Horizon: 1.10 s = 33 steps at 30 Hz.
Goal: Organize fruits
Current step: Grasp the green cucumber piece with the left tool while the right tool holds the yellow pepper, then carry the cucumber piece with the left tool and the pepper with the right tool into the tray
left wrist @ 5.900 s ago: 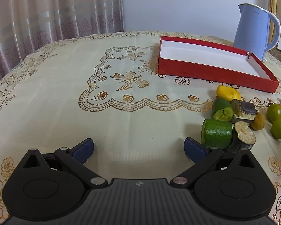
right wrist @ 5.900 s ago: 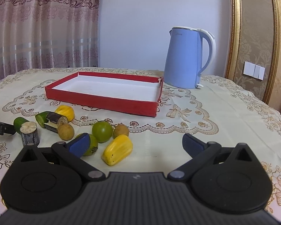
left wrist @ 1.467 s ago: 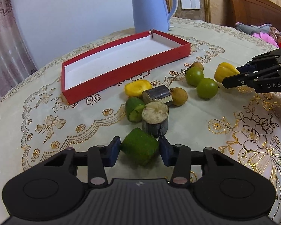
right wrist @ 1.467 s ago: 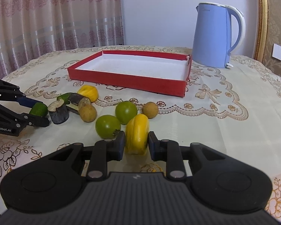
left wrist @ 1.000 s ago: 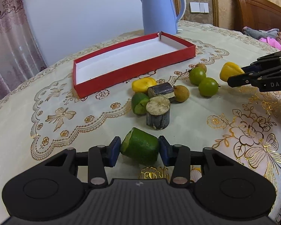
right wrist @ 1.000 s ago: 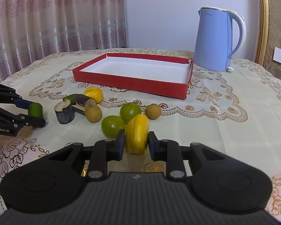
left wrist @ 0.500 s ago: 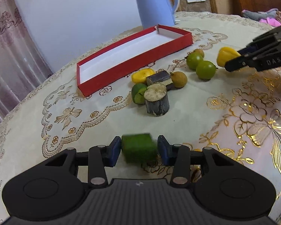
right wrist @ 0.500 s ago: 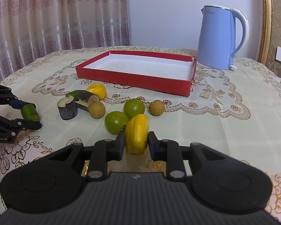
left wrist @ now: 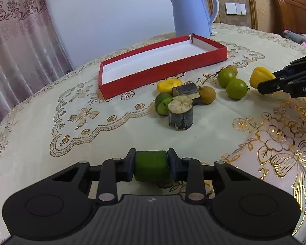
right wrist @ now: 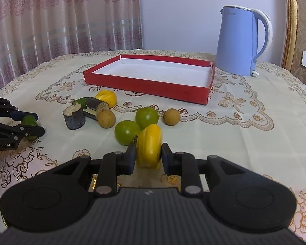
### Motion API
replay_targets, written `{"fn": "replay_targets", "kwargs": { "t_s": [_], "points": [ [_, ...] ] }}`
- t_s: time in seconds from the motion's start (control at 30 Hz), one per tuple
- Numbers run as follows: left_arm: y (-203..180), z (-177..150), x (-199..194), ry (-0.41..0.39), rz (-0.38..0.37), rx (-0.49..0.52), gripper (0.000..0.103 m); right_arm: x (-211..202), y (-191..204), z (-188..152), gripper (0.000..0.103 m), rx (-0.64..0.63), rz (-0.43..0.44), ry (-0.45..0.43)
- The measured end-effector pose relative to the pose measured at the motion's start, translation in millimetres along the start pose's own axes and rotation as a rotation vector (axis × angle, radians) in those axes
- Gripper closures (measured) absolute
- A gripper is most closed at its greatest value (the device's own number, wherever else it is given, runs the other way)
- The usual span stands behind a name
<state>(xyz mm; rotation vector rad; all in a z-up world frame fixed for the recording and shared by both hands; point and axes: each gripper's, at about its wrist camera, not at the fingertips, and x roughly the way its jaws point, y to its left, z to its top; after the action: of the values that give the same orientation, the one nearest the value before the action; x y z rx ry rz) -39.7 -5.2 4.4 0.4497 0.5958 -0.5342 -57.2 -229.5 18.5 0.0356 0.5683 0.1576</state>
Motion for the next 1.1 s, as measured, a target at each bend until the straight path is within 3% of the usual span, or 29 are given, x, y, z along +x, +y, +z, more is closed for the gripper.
{"fn": "replay_targets", "kwargs": {
  "t_s": [0.33,0.63,0.9,1.1],
  "points": [
    [8.8,69.7,-0.3,-0.144,0.026,0.016,0.072,-6.7,-2.2,17.6,0.078,-0.015,-0.008,-0.054],
    [41.6,170.9,56.3,-0.214,-0.007,-0.078,0.072,3.9,-15.9,48.2,0.078,-0.029,-0.035,-0.079],
    [49.3,166.8,140.7,-0.153,-0.001,-0.254,0.072,45.9,-38.9,91.4,0.078,-0.063,-0.077,-0.078],
    [41.6,151.4,168.4,-0.112,-0.038,-0.260,0.072,83.1,-48.5,114.3,0.078,-0.079,-0.093,-0.054]
  ]
}}
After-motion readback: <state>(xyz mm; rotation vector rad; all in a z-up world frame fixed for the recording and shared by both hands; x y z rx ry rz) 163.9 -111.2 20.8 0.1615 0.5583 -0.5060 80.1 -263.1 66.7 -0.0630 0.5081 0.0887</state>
